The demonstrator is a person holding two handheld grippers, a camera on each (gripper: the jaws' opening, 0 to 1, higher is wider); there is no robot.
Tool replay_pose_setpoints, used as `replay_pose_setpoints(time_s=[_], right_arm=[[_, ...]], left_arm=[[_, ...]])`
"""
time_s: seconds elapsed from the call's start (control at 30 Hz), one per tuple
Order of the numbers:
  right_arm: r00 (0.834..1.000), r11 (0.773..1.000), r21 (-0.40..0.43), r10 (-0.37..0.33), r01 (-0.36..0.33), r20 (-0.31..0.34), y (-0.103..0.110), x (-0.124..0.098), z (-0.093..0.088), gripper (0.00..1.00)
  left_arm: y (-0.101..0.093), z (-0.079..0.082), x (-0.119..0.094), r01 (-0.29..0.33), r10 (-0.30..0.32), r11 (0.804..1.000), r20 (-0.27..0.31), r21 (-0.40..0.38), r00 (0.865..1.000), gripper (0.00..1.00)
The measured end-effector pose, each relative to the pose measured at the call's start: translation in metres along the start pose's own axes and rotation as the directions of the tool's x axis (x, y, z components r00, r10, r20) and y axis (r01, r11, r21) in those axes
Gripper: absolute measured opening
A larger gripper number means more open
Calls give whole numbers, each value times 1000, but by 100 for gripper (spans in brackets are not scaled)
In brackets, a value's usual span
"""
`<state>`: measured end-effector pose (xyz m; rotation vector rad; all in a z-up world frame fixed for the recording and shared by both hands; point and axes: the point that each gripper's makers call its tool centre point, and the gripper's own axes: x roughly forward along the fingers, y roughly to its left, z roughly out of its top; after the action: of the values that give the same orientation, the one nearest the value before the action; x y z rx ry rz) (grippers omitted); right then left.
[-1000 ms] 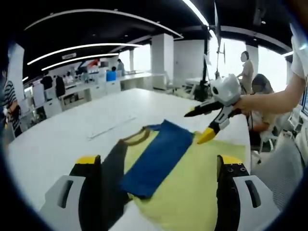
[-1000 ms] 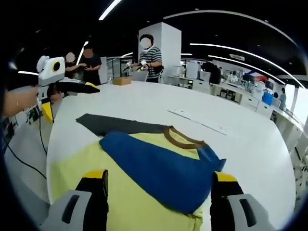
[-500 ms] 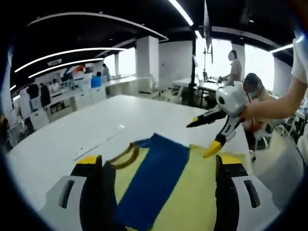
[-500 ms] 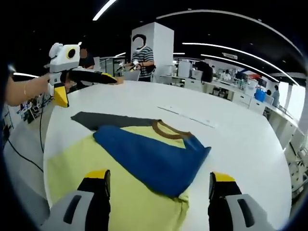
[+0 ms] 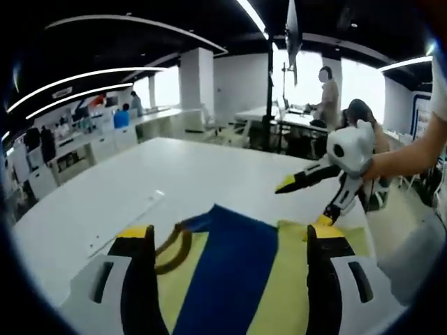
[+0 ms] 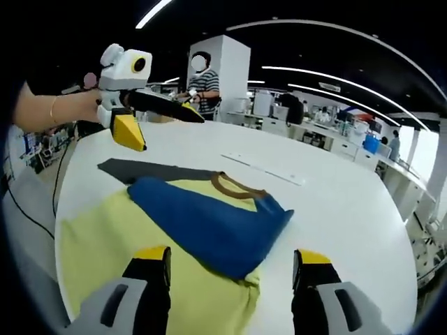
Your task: Fold the garment on the visible template until the final outline fits inside the template.
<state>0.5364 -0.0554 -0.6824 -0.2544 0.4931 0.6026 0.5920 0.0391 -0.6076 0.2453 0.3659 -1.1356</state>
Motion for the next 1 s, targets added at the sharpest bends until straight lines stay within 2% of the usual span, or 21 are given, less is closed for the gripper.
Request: replay_pose_setpoints(time_s=[0.2, 0.4, 0.67, 0.83, 1.0], right_arm=[[1000, 999, -36, -19, 18, -19, -6, -1, -12, 58], [998, 997, -62, -41, 39, -41, -12, 2, -25, 44], [996, 992, -118, -46, 37, -76, -12, 11, -39, 34], [996, 988, -147, -54, 43, -74, -12, 16, -40, 26], [995, 983, -180, -55, 39, -84, -10, 20, -44, 23]], left_arm=[[6, -9, 27, 22, -21, 1000, -42, 14, 999, 80], [14, -16, 54, 42, -42, 999, -59, 1, 997, 75], [25, -19, 92, 67, -67, 998, -75, -5, 995, 65], [29, -21, 113, 92, -91, 996, -92, 6, 992, 62], [29, -29, 135, 128, -129, 992, -113, -16, 985, 56]])
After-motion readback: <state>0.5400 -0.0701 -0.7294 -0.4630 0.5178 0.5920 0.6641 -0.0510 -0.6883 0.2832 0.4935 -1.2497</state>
